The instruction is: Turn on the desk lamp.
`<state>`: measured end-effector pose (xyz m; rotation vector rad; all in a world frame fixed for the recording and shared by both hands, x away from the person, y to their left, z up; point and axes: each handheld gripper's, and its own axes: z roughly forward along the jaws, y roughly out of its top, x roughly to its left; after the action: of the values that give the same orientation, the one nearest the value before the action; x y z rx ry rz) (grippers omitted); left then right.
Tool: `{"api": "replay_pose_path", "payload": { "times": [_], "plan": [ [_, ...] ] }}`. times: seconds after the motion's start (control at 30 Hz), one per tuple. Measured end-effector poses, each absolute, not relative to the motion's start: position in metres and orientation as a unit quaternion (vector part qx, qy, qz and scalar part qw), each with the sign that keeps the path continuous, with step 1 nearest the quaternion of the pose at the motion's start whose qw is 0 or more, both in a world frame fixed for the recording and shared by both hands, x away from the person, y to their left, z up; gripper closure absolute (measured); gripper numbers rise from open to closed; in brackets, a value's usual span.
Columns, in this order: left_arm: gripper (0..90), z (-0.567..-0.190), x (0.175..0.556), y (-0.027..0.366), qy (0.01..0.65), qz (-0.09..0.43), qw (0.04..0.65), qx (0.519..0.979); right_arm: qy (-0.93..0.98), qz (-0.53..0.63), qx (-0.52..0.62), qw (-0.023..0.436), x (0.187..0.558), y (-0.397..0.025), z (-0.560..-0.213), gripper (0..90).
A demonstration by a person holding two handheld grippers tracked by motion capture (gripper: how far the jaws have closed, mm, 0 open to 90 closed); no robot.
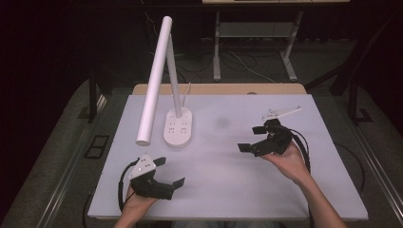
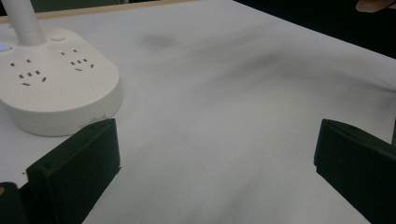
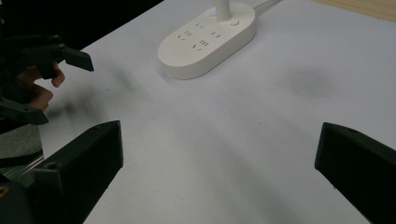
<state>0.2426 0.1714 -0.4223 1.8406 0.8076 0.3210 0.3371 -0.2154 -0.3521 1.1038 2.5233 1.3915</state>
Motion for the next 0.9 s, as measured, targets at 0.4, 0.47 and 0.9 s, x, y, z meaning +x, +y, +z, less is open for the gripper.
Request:
{"api": "replay_pose_path", "payload": {
  "times": [0.4, 0.47, 0.9],
  "plan": [
    [0.0, -0.423, 0.243, 0.171, 0.336, 0.134, 0.524, 0.771, 0.816, 0.452, 0.36, 0.018, 0.353, -0.2, -0.353, 0.6],
    [0.0, -0.422, 0.243, 0.171, 0.336, 0.134, 0.524, 0.771, 0.816, 0.453, 0.359, 0.017, 0.358, -0.196, -0.354, 0.6],
    [0.0, -0.422, 0.242, 0.171, 0.336, 0.134, 0.526, 0.77, 0.811, 0.456, 0.366, 0.012, 0.377, -0.18, -0.353, 0.6]
  ]
}}
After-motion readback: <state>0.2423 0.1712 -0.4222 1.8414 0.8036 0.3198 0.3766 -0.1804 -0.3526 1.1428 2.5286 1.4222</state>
